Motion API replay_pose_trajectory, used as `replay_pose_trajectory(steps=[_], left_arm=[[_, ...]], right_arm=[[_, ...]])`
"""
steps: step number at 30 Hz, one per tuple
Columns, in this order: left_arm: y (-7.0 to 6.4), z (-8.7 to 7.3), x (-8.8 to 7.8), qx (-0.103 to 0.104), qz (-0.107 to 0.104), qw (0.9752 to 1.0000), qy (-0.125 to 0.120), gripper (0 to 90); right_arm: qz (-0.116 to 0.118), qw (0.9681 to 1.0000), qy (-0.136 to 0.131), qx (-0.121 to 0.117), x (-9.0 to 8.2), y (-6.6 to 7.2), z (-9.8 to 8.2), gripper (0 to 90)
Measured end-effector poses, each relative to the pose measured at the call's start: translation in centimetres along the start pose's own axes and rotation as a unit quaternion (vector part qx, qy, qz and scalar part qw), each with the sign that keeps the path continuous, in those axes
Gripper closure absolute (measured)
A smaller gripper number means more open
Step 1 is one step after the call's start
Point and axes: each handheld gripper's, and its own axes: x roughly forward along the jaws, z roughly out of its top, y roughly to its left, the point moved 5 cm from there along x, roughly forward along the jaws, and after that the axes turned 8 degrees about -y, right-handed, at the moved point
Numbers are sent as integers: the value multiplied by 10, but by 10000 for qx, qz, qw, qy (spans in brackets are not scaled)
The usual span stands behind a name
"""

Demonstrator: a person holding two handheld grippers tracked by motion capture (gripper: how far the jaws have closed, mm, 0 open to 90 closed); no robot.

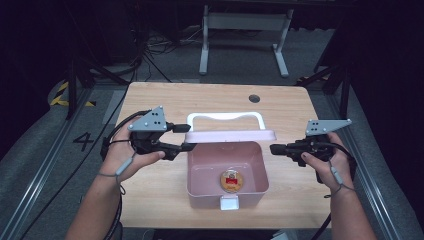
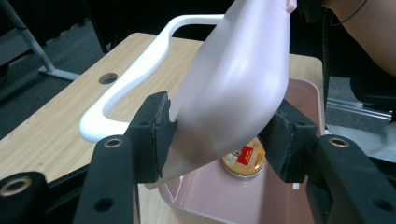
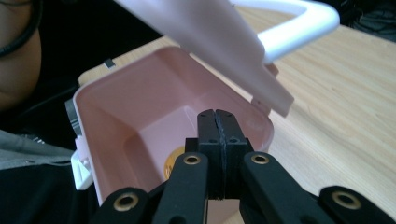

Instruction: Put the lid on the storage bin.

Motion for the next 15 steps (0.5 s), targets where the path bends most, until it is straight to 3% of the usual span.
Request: replay_pose_trajectory(steps=[5,9,13,15], left_arm=[[-1,-2,-1,-48,-4,10000,36,454],[-1,-3,-2,-125,-50,9999,57,458],[2,-10,-4,-343,-195,9991,182,437],[3,-13,-6,-332,-185,9990,243,427]], right_arm=[[-103,9993,-361,-73,0,2,6,900],[-107,9991,-397,-47,0,1,7,900],[-109,9992,-390,-31,0,1,6,900],[-102,9992,-376,-37,0,1,6,900]])
